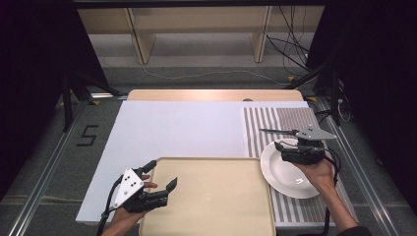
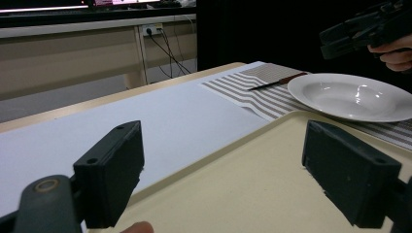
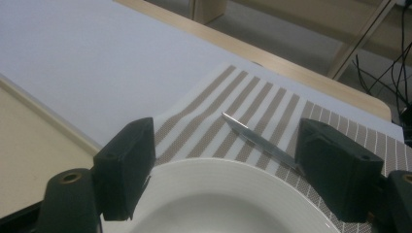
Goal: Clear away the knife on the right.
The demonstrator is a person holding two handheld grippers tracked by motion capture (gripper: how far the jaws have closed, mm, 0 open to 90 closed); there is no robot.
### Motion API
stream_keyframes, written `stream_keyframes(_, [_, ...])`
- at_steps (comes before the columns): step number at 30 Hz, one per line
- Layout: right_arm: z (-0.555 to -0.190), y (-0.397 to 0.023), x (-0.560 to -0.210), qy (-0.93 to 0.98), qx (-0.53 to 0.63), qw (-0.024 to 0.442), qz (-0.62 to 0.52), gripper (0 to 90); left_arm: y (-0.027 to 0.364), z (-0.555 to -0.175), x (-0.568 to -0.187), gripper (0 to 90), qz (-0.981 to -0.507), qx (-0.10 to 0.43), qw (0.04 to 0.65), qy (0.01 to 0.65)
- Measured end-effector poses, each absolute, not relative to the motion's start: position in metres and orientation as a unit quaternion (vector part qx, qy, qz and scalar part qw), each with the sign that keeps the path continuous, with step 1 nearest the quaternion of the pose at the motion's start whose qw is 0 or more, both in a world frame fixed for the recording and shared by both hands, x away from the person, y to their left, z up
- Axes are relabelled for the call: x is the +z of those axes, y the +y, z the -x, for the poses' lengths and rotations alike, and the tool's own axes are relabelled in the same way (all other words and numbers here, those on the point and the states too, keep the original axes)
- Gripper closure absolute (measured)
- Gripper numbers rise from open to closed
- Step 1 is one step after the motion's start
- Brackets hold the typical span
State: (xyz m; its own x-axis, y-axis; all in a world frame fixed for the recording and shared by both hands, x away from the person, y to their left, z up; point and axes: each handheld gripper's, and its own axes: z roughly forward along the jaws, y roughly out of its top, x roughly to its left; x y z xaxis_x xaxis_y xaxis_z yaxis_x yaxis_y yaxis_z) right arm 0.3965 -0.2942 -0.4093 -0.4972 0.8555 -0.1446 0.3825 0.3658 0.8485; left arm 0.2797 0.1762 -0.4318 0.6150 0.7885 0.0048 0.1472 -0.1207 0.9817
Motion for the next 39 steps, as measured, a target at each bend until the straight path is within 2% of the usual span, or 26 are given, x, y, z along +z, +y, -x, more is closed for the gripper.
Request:
stream_keyframes(12, [-0.431,-0.315,-0.412,0.775,0.362,0.279,-0.436,23.2,0.177,-0.281,-0.433,15.0,-0.693,0.280,0.569,0.342])
stream_keyframes(25, [-0.470,-0.324,-0.422,0.789,0.308,0.233,-0.478,23.3,0.177,-0.281,-0.433,15.0,-0.692,0.281,0.569,0.345])
stream_keyframes(39, [-0.500,-0.343,-0.423,0.798,0.253,0.213,-0.504,27.5,0.177,-0.282,-0.433,15.0,-0.693,0.279,0.569,0.343])
